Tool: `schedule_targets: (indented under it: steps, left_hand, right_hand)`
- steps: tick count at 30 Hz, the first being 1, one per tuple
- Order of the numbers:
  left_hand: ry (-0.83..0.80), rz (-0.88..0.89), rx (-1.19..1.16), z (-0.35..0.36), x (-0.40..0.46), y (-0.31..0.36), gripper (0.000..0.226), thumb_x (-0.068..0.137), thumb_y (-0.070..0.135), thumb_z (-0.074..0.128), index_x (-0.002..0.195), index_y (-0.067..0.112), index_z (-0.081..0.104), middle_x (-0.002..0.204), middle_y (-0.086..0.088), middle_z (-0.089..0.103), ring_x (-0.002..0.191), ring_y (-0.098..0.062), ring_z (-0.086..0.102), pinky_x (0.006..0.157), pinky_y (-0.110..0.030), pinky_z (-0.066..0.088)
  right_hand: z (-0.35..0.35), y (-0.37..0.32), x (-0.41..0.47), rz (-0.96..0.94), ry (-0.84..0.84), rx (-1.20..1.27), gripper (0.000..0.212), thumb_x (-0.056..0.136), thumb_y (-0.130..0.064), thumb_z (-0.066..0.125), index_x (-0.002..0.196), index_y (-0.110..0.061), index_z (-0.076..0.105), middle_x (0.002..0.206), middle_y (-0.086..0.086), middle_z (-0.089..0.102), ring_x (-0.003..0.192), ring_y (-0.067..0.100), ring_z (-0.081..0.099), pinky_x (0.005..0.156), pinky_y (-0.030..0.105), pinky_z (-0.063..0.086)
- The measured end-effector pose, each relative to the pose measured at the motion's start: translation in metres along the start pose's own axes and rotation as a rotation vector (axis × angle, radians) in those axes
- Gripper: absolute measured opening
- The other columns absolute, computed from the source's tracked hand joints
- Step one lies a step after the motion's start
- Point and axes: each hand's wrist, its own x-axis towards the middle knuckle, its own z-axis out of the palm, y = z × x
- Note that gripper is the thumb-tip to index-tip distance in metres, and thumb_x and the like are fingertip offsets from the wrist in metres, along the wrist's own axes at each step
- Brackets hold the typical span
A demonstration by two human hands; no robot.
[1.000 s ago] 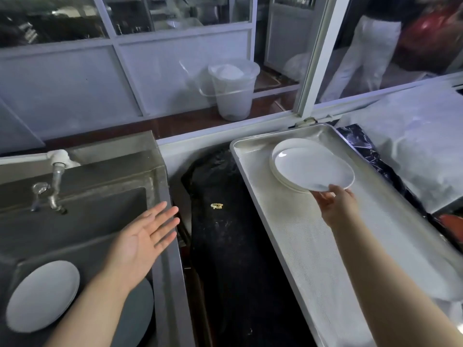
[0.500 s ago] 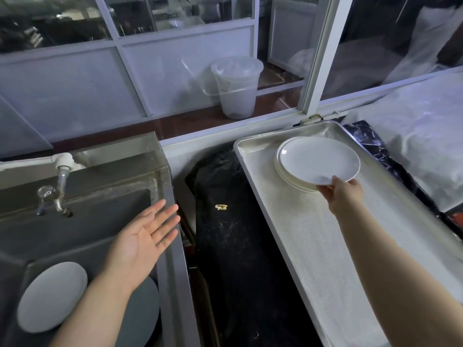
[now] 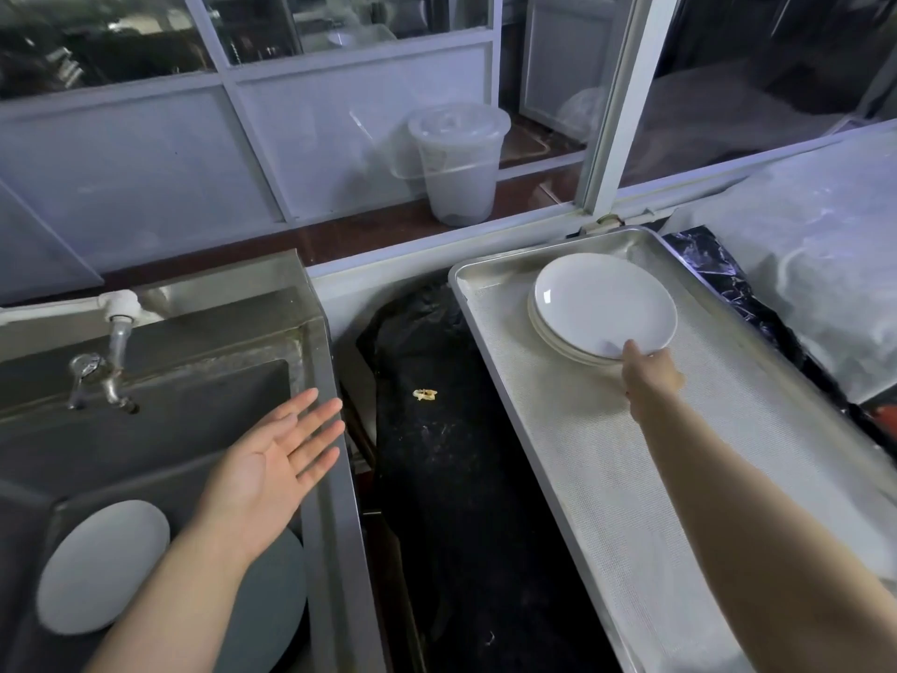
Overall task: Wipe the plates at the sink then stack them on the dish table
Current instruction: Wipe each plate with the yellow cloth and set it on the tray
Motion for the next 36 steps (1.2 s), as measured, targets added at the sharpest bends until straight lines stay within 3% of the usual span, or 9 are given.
schedule_targets:
  steps: [3, 7, 10, 15, 18, 23, 31, 36]
  left_hand:
    - [-0.004, -0.007, 0.009, -0.003, -0.002, -0.002, 0.033, 0.097, 0.017, 0.039, 0.123, 0.017, 0.059, 0.121, -0.006, 0.068, 0.106, -0.021, 0.068, 0.081, -0.036, 0.058]
    - [-0.005, -0.018, 0.010, -0.009, -0.008, -0.003, 0.033, 0.096, 0.018, 0.040, 0.123, 0.018, 0.060, 0.121, -0.005, 0.069, 0.106, -0.019, 0.068, 0.085, -0.035, 0.058]
    - [0.010, -0.022, 0.012, -0.018, -0.016, -0.003, 0.033, 0.097, 0.018, 0.038, 0.122, 0.019, 0.060, 0.120, -0.005, 0.069, 0.105, -0.019, 0.068, 0.086, -0.035, 0.057]
    - [0.048, -0.022, -0.028, -0.043, -0.035, 0.001, 0.032, 0.098, 0.017, 0.037, 0.121, 0.018, 0.060, 0.116, -0.004, 0.071, 0.099, -0.017, 0.070, 0.090, -0.035, 0.053]
    - [0.064, -0.016, -0.058, -0.067, -0.050, 0.005, 0.032, 0.099, 0.018, 0.037, 0.120, 0.019, 0.061, 0.116, -0.003, 0.071, 0.099, -0.016, 0.070, 0.092, -0.037, 0.046]
    - [0.100, 0.000, -0.112, -0.135, -0.089, 0.013, 0.033, 0.098, 0.019, 0.038, 0.123, 0.019, 0.060, 0.117, -0.003, 0.070, 0.102, -0.017, 0.069, 0.092, -0.037, 0.048]
    - [0.361, 0.056, -0.125, -0.303, -0.194, 0.024, 0.028, 0.100, 0.018, 0.038, 0.111, 0.020, 0.063, 0.105, 0.002, 0.074, 0.101, -0.015, 0.066, 0.093, -0.034, 0.043]
    - [0.477, 0.054, -0.170, -0.391, -0.252, 0.025, 0.030, 0.102, 0.018, 0.032, 0.110, 0.019, 0.061, 0.111, 0.000, 0.066, 0.110, -0.020, 0.058, 0.100, -0.035, 0.037]
  right_hand:
    - [-0.003, -0.001, -0.003, 0.013, -0.051, -0.039, 0.061, 0.088, -0.051, 0.044, 0.135, -0.011, 0.042, 0.128, 0.019, 0.042, 0.096, 0.036, 0.057, 0.091, 0.049, 0.051]
    - [-0.007, 0.002, -0.025, 0.072, -0.129, 0.215, 0.045, 0.093, -0.040, 0.047, 0.114, -0.001, 0.054, 0.083, 0.008, 0.054, 0.064, 0.022, 0.053, 0.081, 0.043, 0.055]
    - [-0.010, 0.011, -0.062, 0.143, -0.309, 0.457, 0.036, 0.099, -0.034, 0.045, 0.106, -0.001, 0.057, 0.093, 0.013, 0.064, 0.074, 0.025, 0.061, 0.066, 0.032, 0.051]
    - [-0.008, 0.022, -0.140, 0.196, -0.640, 0.607, 0.037, 0.103, -0.034, 0.039, 0.105, -0.005, 0.062, 0.100, 0.013, 0.071, 0.092, 0.029, 0.066, 0.082, 0.036, 0.052]
    - [0.000, 0.028, -0.185, 0.206, -0.715, 0.619, 0.032, 0.102, -0.031, 0.039, 0.106, -0.010, 0.063, 0.100, 0.009, 0.073, 0.091, 0.025, 0.068, 0.080, 0.035, 0.051]
    - [0.028, 0.052, -0.271, 0.208, -0.795, 0.534, 0.027, 0.100, -0.028, 0.043, 0.108, -0.015, 0.065, 0.102, 0.006, 0.074, 0.088, 0.020, 0.071, 0.075, 0.031, 0.050]
    - [0.111, 0.119, -0.430, 0.280, -0.862, 0.388, 0.019, 0.096, -0.022, 0.049, 0.102, -0.015, 0.065, 0.083, 0.002, 0.075, 0.062, 0.014, 0.068, 0.058, 0.024, 0.043]
    - [0.165, 0.156, -0.510, 0.312, -0.905, 0.291, 0.014, 0.092, -0.019, 0.056, 0.101, -0.014, 0.066, 0.086, 0.006, 0.075, 0.059, 0.015, 0.068, 0.047, 0.020, 0.045]
